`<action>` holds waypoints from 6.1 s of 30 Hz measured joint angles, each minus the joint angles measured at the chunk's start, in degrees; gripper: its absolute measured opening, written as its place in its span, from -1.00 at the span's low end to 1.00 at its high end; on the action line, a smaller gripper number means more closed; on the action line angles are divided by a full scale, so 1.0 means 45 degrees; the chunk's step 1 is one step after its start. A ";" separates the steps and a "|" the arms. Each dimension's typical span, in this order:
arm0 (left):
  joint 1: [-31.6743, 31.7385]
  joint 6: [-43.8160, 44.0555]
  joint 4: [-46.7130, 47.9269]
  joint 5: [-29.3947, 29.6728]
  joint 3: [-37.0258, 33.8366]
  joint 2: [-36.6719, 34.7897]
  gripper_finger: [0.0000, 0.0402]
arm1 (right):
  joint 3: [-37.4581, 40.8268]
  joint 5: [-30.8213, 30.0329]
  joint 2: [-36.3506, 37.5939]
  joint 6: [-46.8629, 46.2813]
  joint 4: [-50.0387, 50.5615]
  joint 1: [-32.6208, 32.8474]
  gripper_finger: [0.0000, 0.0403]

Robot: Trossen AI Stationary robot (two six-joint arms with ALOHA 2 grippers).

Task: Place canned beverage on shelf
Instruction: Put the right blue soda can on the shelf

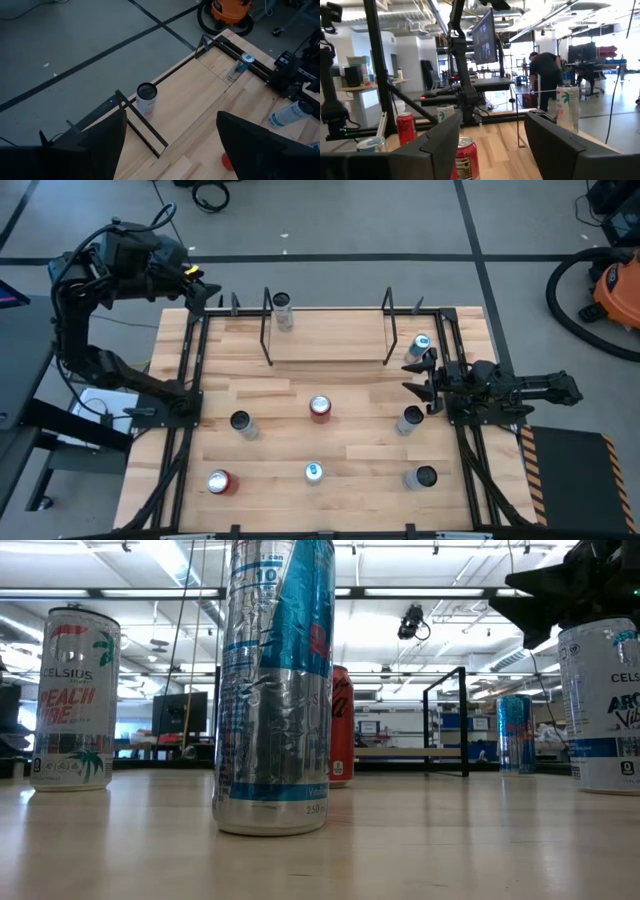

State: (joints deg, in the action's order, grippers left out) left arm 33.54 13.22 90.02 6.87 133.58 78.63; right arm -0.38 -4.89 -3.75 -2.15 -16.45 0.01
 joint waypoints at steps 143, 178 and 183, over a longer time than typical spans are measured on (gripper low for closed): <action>-0.0009 -0.1458 0.0000 0.0651 0.0003 0.0015 0.55 | -1.1257 -0.4380 -1.2143 -0.8235 1.7639 -0.6584 0.91; -0.0010 -0.1457 0.0000 0.0646 0.0004 0.0015 0.55 | -0.9369 -0.3886 -1.2415 -0.6896 1.5368 -0.7295 0.24; -0.0008 -0.1454 0.0000 0.0648 0.0002 0.0015 0.55 | -0.9486 -0.3841 -1.2420 -0.6538 1.5482 -0.7295 0.21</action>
State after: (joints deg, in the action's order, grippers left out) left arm 33.50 6.67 90.02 9.79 133.59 78.70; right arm -43.07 -22.17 -59.64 -31.57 53.22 -32.82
